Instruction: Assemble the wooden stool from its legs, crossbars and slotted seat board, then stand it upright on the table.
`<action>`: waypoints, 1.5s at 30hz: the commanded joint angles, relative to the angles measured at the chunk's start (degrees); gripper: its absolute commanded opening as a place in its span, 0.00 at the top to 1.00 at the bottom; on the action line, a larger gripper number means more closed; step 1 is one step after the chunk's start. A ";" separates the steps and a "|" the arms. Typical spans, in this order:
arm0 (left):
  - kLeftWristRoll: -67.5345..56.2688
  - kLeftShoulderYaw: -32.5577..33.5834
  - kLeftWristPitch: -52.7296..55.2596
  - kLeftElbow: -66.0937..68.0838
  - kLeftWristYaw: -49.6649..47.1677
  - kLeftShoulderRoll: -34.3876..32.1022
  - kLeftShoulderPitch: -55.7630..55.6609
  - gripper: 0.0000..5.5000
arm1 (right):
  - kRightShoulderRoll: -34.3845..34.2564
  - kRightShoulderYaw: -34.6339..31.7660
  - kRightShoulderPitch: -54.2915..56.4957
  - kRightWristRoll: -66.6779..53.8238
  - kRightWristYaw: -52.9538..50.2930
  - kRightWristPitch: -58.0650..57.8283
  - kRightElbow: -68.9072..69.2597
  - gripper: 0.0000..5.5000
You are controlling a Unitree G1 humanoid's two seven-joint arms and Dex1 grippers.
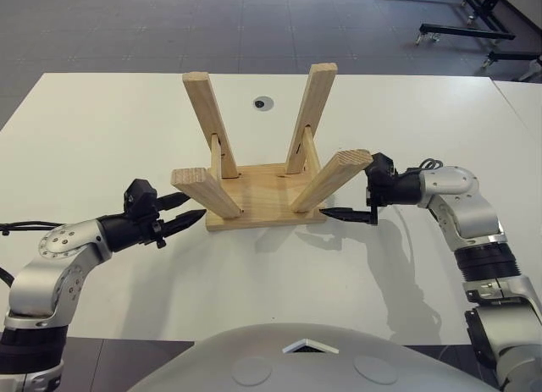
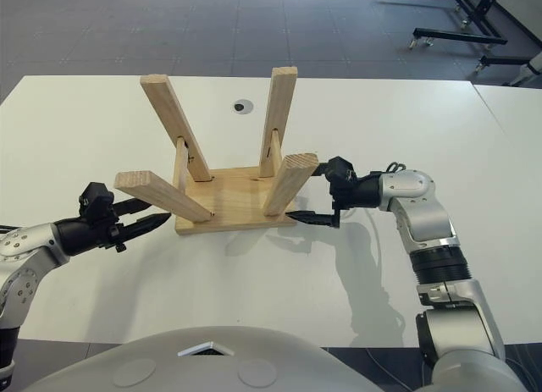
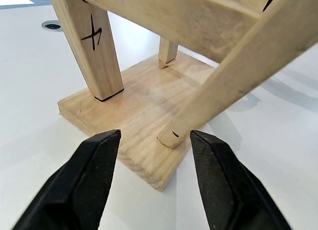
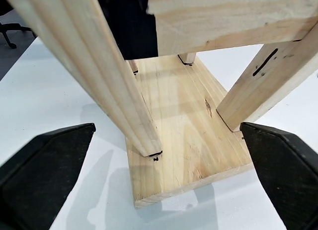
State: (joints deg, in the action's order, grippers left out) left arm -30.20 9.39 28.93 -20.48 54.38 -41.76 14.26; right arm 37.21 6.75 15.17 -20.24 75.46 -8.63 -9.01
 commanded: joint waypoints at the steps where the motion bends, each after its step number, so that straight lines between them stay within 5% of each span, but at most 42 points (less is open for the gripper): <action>1: 1.22 1.98 -2.13 -0.53 2.98 -3.92 1.46 0.53 | -0.01 0.05 1.39 0.42 0.44 0.36 -0.36 0.02; 16: 1.84 -7.58 -6.68 2.31 5.27 0.24 -7.29 0.53 | -3.14 3.03 0.59 0.18 -0.13 -0.99 3.07 0.02; 26: 6.98 -14.70 -10.42 12.60 5.92 4.73 -13.06 0.53 | -3.99 3.40 1.56 -0.13 0.41 -1.96 2.32 0.31; 33: 7.19 -15.99 -10.57 13.58 7.25 5.07 -13.92 0.72 | -4.51 4.63 1.77 1.15 0.75 -0.41 0.71 0.56; 39: 7.73 -16.54 -10.46 14.56 8.12 4.97 -14.70 0.74 | -4.78 5.14 2.10 -0.02 1.57 -1.19 1.27 0.75; 45: -6.09 -14.87 3.34 4.08 14.26 0.88 -12.30 0.75 | 1.72 3.08 -5.61 -16.66 4.70 -24.72 19.02 0.77</action>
State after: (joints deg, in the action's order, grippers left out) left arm -29.16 -5.61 24.50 -11.21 67.36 -39.80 0.52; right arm 38.37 10.43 12.17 -28.87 80.09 -23.97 3.58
